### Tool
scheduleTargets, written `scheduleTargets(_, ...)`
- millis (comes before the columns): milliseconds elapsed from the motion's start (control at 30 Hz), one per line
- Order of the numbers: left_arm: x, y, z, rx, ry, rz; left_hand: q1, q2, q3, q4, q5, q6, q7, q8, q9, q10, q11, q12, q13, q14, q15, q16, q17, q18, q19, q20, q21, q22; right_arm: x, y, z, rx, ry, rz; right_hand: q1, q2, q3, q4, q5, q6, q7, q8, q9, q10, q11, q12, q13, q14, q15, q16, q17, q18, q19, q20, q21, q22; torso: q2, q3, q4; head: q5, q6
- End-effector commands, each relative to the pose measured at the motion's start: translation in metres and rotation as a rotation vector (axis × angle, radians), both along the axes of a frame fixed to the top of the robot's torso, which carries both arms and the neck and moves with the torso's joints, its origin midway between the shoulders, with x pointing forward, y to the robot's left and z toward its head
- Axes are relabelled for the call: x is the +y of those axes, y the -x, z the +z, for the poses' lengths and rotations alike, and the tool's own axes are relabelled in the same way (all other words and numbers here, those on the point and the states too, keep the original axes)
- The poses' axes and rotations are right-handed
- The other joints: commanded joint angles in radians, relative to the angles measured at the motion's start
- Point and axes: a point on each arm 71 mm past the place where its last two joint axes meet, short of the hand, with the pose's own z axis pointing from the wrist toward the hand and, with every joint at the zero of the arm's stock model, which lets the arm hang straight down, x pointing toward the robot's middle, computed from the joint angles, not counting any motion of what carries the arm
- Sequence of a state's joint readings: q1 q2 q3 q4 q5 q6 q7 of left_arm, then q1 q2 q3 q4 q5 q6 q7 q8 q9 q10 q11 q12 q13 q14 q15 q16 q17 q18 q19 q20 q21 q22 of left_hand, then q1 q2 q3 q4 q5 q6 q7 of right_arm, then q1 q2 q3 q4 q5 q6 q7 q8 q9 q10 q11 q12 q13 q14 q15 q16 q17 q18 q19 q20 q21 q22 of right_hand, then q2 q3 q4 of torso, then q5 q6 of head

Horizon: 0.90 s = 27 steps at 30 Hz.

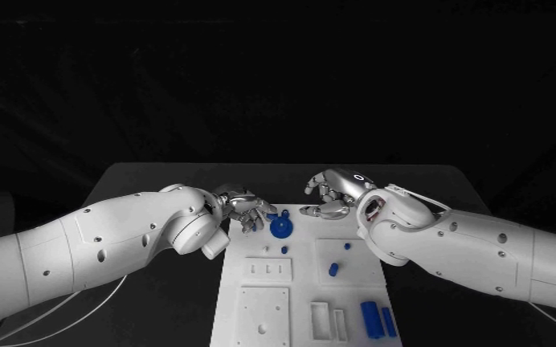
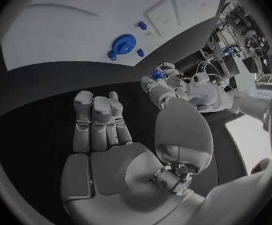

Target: Assemble the parts on the task board

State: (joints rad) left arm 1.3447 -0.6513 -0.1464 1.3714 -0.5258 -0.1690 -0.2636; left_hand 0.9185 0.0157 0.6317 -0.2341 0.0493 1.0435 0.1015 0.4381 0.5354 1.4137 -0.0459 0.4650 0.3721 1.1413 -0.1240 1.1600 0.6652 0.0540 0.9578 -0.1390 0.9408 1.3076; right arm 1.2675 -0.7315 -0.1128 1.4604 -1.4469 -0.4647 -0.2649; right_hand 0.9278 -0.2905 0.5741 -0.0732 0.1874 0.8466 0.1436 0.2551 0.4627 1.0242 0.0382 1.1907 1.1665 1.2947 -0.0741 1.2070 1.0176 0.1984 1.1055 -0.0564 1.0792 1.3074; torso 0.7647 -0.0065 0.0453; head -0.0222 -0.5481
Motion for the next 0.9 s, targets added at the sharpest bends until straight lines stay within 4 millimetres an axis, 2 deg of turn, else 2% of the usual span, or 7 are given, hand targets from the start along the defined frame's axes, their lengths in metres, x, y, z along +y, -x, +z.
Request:
scheduleTargets(33, -0.001, 0.001, 0.001, -0.047, -0.055, -0.026, 0.007, -0.009, 0.001, -0.009, 0.004, 0.059, -0.052, -0.005, 0.02, 0.011, -0.006, 0.016, 0.008, 0.031, -0.025, 0.016, 0.005, 0.007, 0.014, -0.091, 0.014, 0.019, -0.015, -0.003, 0.001, 0.003, -0.067, -0.033, -0.001, 0.003, -0.003, 0.005, 0.008, -0.016, 0.015, -0.002, -0.001, -0.002, 0.006, -0.006, -0.002, 0.001, 0.007, -0.005, -0.001, 0.063, -0.003, 0.001, -0.004, 0.001, 0.0, 0.0002, -0.0009, 0.003, -0.005)
scheduleTargets(200, 0.002, 0.002, -0.003, -0.096, -0.15, -0.024, 0.011, -0.019, 0.007, -0.011, 0.012, 0.075, -0.061, -0.016, 0.03, 0.023, -0.019, 0.067, 0.033, 0.054, -0.042, 0.058, 0.01, 0.013, 0.036, -0.108, 0.057, 0.019, -0.037, -0.01, 0.002, 0.016, -0.094, -0.091, 0.004, 0.006, -0.004, 0.008, 0.017, -0.014, 0.014, -0.001, 0.0, -0.002, 0.005, -0.005, -0.004, 0.002, 0.006, -0.006, -0.001, 0.063, -0.003, 0.001, -0.006, 0.001, 0.0, 0.001, -0.0003, 0.005, -0.01)
scheduleTargets(333, 0.002, 0.007, -0.01, -0.08, -0.183, -0.034, 0.016, -0.018, 0.011, -0.012, 0.017, 0.08, -0.073, -0.035, 0.037, 0.052, -0.034, 0.156, 0.09, 0.095, -0.061, 0.111, 0.018, 0.024, 0.072, -0.13, 0.107, 0.017, -0.047, -0.015, 0.004, 0.019, -0.114, -0.122, 0.01, 0.011, -0.005, 0.01, 0.024, -0.012, 0.014, 0.001, 0.0, -0.001, 0.005, -0.004, -0.005, 0.003, 0.006, -0.007, -0.001, 0.063, -0.002, 0.001, -0.007, 0.001, -0.001, 0.0018, 0.0, 0.006, -0.017)
scheduleTargets(733, 0.002, 0.03, -0.032, -0.091, -0.256, -0.092, 0.007, -0.026, 0.015, -0.014, 0.033, 0.097, -0.078, -0.051, 0.051, 0.033, -0.041, 0.229, 0.149, 0.104, -0.069, 0.15, 0.013, 0.03, 0.075, -0.138, 0.144, 0.008, -0.058, -0.022, 0.007, 0.012, -0.126, -0.154, 0.024, 0.019, -0.007, 0.012, 0.039, -0.008, 0.012, 0.003, 0.001, 0.0, 0.004, -0.003, -0.008, 0.004, 0.005, -0.009, 0.0, 0.063, 0.0, 0.001, -0.009, 0.003, -0.001, 0.0013, 0.0012, 0.012, -0.039)
scheduleTargets(767, 0.002, 0.033, -0.033, -0.099, -0.268, -0.102, 0.007, -0.026, 0.015, -0.014, 0.039, 0.099, -0.079, -0.051, 0.053, 0.032, -0.042, 0.233, 0.152, 0.105, -0.069, 0.152, 0.013, 0.03, 0.075, -0.138, 0.146, 0.007, -0.058, -0.023, 0.007, 0.01, -0.126, -0.155, 0.024, 0.019, -0.008, 0.013, 0.04, -0.008, 0.012, 0.004, 0.001, 0.0, 0.004, -0.003, -0.008, 0.004, 0.005, -0.009, 0.0, 0.063, 0.0, 0.001, -0.009, 0.003, -0.001, 0.001, 0.0019, 0.012, -0.042)
scheduleTargets(800, 0.003, 0.035, -0.036, -0.103, -0.279, -0.11, 0.007, -0.03, 0.018, -0.015, 0.079, 0.104, -0.081, -0.05, 0.056, 0.033, -0.043, 0.241, 0.157, 0.108, -0.07, 0.158, 0.012, 0.031, 0.076, -0.138, 0.15, 0.006, -0.058, -0.024, 0.009, 0.004, -0.126, -0.157, 0.026, 0.019, -0.008, 0.013, 0.041, -0.008, 0.012, 0.004, 0.001, 0.0, 0.003, -0.003, -0.008, 0.004, 0.004, -0.01, 0.0, 0.063, 0.001, 0.001, -0.009, 0.003, -0.001, 0.0002, 0.0019, 0.012, -0.043)
scheduleTargets(900, 0.004, 0.042, -0.042, -0.112, -0.302, -0.133, 0.003, -0.034, 0.018, -0.017, 0.115, 0.111, -0.083, -0.052, 0.061, 0.03, -0.046, 0.258, 0.168, 0.112, -0.074, 0.169, 0.011, 0.034, 0.079, -0.139, 0.159, 0.002, -0.06, -0.027, 0.013, -0.009, -0.131, -0.166, 0.034, 0.021, -0.012, 0.012, 0.063, -0.007, 0.012, 0.005, 0.001, -0.001, 0.003, -0.002, -0.011, 0.005, 0.004, -0.011, 0.001, 0.063, 0.001, 0.001, -0.011, 0.004, 0.0, -0.0002, 0.0029, 0.01, -0.051)
